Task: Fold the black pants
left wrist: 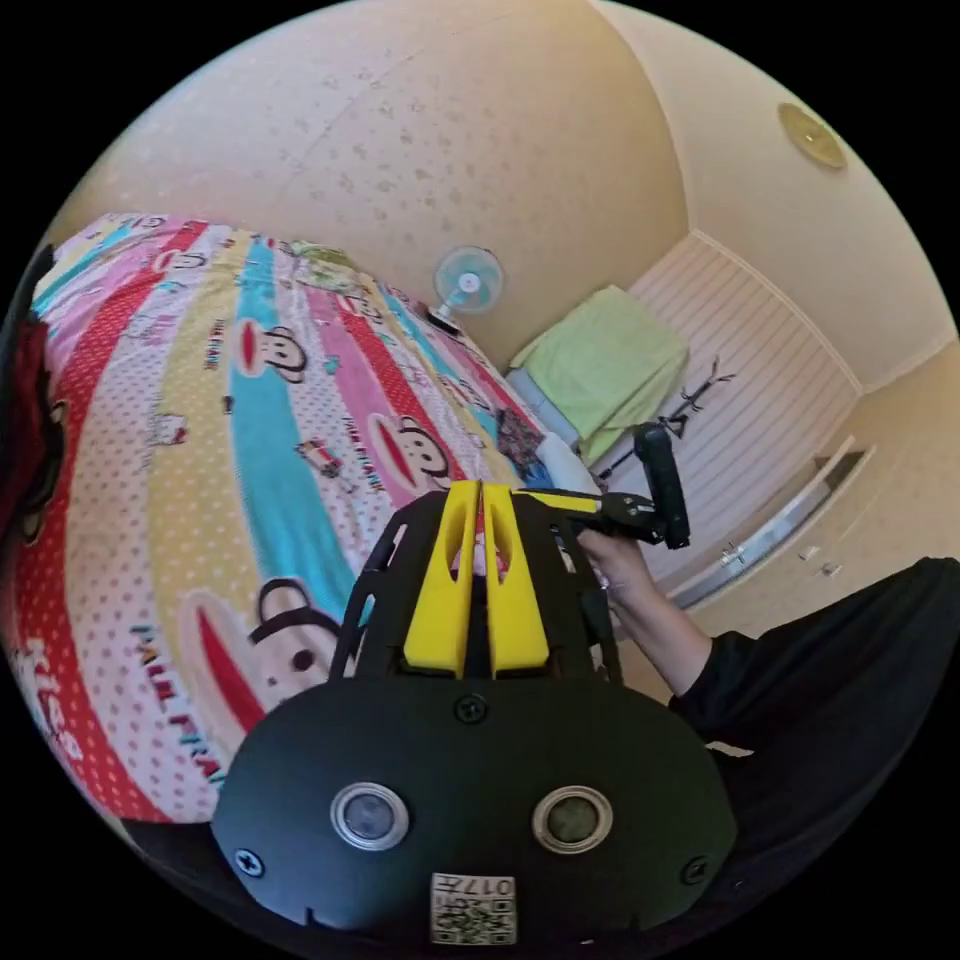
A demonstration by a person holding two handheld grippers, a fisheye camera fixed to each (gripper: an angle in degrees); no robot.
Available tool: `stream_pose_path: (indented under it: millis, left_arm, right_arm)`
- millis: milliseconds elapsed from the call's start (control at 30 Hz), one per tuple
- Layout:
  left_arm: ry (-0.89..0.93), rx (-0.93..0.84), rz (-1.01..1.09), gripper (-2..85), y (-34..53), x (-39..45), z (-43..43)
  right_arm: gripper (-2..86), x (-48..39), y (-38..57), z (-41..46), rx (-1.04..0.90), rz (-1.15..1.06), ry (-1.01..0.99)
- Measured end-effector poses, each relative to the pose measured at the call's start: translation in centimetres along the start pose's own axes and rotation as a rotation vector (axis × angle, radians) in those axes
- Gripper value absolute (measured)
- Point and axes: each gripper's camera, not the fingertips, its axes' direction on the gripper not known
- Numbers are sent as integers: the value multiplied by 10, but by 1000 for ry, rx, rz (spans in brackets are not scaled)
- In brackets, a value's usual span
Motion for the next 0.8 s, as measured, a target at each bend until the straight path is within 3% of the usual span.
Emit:
stream_pose_path:
  millis: [100,167,233,333,433,500,567,633,733,800]
  left_arm:
    - [-300,213,-134,73,24,-57,-89]
    - [-542,346,-289,132,42,-94,-156]
    - [-634,432,-387,142,54,-119,-195]
    - [-534,555,-465,153,60,-161,-231]
    - [-288,346,-490,156,30,-199,-214]
    - [-318,262,-525,152,16,-192,-199]
    - [-515,277,-415,119,-3,-140,-200]
    - [-465,313,-269,92,-22,-101,-198]
    - [-274,240,-129,80,-71,-55,-173]
    - [-189,182,-30,79,-103,-19,-150]
  right_arm:
    - [26,-60,-67,32,-26,-230,-168]
    - [49,-112,-101,47,11,-367,-123]
    - [77,-173,-141,67,42,-500,-172]
    - [93,-218,-191,98,43,-516,-304]
    - [101,-226,-228,146,-95,-405,-456]
    - [92,-223,-230,161,-161,-353,-518]
    - [75,-213,-223,153,-124,-376,-526]
    - [50,-172,-221,124,-64,-339,-686]
    - [39,-82,-220,76,74,-185,-988]
    - [36,-19,-212,44,186,-105,-1076]
